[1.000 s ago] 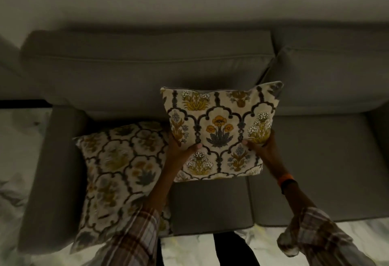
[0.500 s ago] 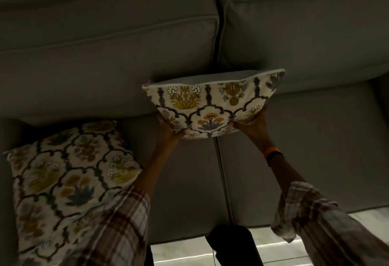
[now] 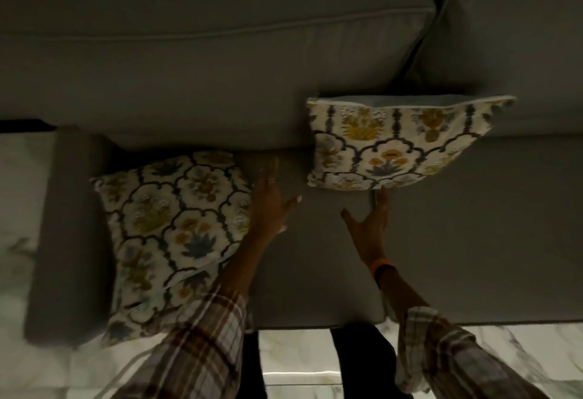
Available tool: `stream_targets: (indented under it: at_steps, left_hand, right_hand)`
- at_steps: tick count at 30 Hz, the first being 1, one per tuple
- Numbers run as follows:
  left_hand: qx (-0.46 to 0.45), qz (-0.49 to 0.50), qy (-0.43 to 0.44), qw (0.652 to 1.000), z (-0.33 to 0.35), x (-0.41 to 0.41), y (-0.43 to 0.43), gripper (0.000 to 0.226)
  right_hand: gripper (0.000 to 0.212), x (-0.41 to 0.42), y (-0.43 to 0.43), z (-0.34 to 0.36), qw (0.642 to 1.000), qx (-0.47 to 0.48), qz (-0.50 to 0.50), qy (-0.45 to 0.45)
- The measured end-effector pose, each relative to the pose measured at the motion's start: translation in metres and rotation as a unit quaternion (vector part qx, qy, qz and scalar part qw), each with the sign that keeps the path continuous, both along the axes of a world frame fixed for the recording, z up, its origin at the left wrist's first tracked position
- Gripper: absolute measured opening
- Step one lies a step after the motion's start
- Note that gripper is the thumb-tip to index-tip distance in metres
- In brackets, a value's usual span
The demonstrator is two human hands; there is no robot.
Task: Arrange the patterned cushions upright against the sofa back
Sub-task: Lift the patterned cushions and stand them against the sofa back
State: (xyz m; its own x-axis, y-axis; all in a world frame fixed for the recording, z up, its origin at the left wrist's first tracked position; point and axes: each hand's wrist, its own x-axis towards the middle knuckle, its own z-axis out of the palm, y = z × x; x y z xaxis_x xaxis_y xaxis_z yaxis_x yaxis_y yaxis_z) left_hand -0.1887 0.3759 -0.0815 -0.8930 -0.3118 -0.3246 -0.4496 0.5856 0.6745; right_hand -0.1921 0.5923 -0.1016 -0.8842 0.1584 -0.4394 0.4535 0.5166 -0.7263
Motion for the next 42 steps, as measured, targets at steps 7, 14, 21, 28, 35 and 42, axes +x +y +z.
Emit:
stream_targets:
  at_steps: [7, 14, 21, 28, 35, 42]
  left_hand:
    - [-0.166, 0.065, -0.024, 0.984, 0.004, 0.097, -0.177, 0.077]
    - [0.105, 0.294, -0.077, 0.947, -0.046, 0.154, -0.303, 0.100]
    - [0.303, 0.371, -0.021, 0.878, -0.038, 0.160, -0.312, 0.127]
    - [0.286, 0.350, 0.008, 0.892, 0.006, 0.191, -0.273, 0.115]
    - [0.242, 0.204, -0.043, 0.948, 0.033, 0.156, -0.144, 0.148]
    - [0.303, 0.129, -0.106, 0.938, 0.023, 0.084, 0.059, 0.096]
  right_hand:
    - [0.088, 0.018, -0.188, 0.001, 0.981, -0.067, 0.169, -0.074]
    - [0.132, 0.002, -0.278, -0.084, 0.966, -0.099, 0.085, -0.221]
    - [0.090, -0.001, -0.273, -0.050, 0.953, -0.192, 0.069, -0.223]
    - [0.081, 0.053, -0.193, 0.019, 0.973, -0.190, 0.036, -0.129]
    - [0.121, 0.070, -0.041, 0.023, 0.975, -0.192, 0.077, -0.083]
    - [0.104, 0.023, 0.179, -0.002, 0.977, -0.197, 0.044, -0.070]
